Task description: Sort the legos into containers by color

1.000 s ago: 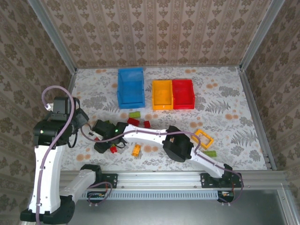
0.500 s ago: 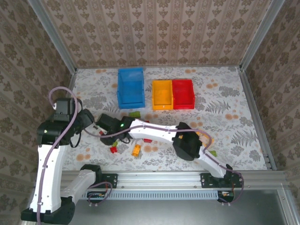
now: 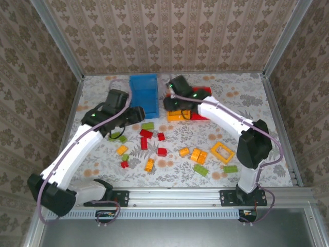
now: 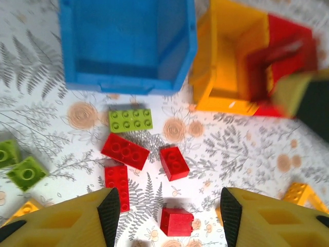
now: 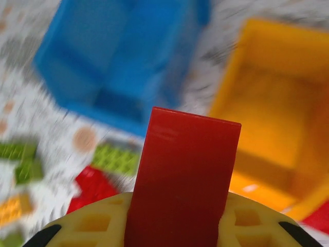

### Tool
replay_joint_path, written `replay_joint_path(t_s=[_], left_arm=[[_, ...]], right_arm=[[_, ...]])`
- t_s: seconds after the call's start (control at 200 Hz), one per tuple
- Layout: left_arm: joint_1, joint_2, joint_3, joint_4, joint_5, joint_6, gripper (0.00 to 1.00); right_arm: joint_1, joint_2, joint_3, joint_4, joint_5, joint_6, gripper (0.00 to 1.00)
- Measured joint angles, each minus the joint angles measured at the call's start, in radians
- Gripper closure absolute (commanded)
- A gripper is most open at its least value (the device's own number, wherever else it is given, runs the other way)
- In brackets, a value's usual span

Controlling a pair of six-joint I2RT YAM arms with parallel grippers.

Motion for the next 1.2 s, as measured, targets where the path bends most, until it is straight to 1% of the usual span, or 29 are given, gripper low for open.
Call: replay_joint_path(t_s=[0.105, 0.215, 0.3, 0.445, 0.705, 0.74, 0.805, 0.935, 1.145, 1.2], left_arm=[[-0.02, 0.087, 0.0, 0.031, 0.0, 0.004, 0.44], [-0.026, 0.143, 0.001, 0.055, 0.0, 0.007, 0.44], [-0.027, 0.169, 0.002, 0.065, -0.001, 0.007, 0.44], [-0.027, 0.179, 0.002, 0.065, -0.003, 0.008, 0.44], [-0.033, 0.179, -0.018, 0.064, -0.004, 0.026, 0.45], [-0.033, 0.179, -0.026, 0.064, -0.004, 0.031, 0.45], [-0.035, 0.179, -0.04, 0.062, -0.004, 0.038, 0.45], [-0.044, 0.179, -0.051, 0.057, 0.001, 0.05, 0.45], [-0.064, 0.181, -0.05, 0.065, 0.031, 0.083, 0.45], [-0.072, 0.186, -0.05, 0.069, 0.04, 0.093, 0.45]], right_arm=[[-0.086, 0.047, 0.041, -0.003, -0.001, 0.038, 0.86], [-0.122, 0.151, 0.124, -0.01, -0.007, 0.059, 0.86], [-0.133, 0.238, 0.183, -0.018, -0.014, 0.07, 0.84], [-0.137, 0.34, 0.251, -0.056, -0.027, 0.073, 0.78], [-0.137, 0.369, 0.271, -0.09, -0.039, 0.078, 0.74], [-0.137, 0.37, 0.272, -0.091, -0.04, 0.079, 0.71], [-0.137, 0.373, 0.275, -0.093, -0.046, 0.08, 0.64], [-0.137, 0.383, 0.294, -0.118, -0.055, 0.082, 0.53], [-0.137, 0.381, 0.307, -0.138, -0.054, 0.071, 0.41], [-0.137, 0.376, 0.308, -0.143, -0.053, 0.065, 0.4]])
